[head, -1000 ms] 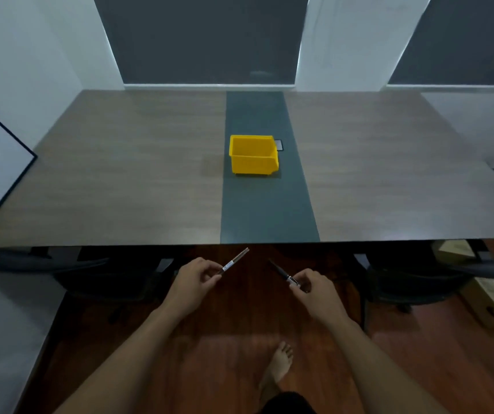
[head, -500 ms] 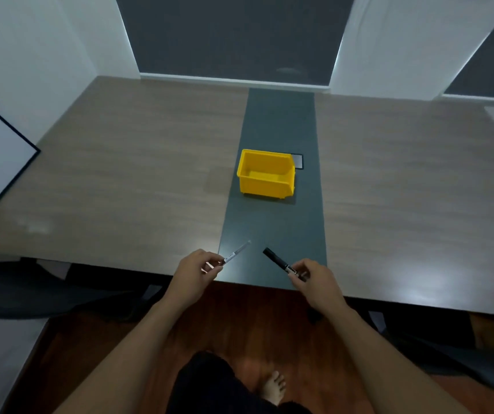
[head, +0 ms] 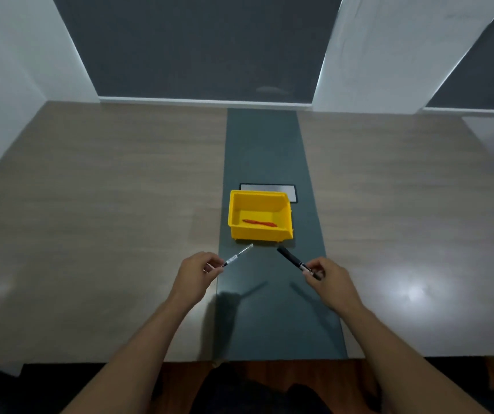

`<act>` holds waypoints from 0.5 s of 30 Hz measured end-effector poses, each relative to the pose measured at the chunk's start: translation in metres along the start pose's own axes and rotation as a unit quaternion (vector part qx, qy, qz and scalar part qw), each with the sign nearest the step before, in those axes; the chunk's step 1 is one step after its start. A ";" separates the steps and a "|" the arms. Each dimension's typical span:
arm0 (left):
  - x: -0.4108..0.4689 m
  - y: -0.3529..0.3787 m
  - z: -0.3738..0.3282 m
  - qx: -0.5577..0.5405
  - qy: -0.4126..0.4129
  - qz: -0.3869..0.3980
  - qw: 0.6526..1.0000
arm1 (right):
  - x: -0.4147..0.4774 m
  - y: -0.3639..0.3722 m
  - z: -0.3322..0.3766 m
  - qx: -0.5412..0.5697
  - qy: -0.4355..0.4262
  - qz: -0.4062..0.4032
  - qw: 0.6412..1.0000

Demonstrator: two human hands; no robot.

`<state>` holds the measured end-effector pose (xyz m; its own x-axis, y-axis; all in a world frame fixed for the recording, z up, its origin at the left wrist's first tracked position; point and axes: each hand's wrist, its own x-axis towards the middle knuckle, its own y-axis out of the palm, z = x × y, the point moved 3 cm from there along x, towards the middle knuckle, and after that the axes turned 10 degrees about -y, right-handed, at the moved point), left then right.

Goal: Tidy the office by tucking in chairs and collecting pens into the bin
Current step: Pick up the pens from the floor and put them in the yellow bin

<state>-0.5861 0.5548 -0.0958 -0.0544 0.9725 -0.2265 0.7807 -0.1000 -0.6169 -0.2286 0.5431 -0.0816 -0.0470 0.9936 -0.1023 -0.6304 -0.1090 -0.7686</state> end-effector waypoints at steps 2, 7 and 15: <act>0.028 -0.003 -0.005 0.028 0.019 0.014 0.999 | 0.019 -0.004 0.006 0.006 0.014 -0.022 1.000; 0.081 -0.005 -0.021 0.061 0.050 0.036 0.996 | 0.053 -0.002 0.014 0.055 0.060 -0.060 0.995; 0.143 0.012 -0.038 0.107 0.058 0.012 0.992 | 0.117 -0.003 0.021 0.020 0.054 -0.044 0.997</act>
<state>-0.5603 0.7006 -0.1069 0.0445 0.9856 -0.1633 0.6294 -0.1546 -0.7616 -0.2486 0.6605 -0.0776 0.0921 0.9902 -0.1047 -0.6585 -0.0183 -0.7523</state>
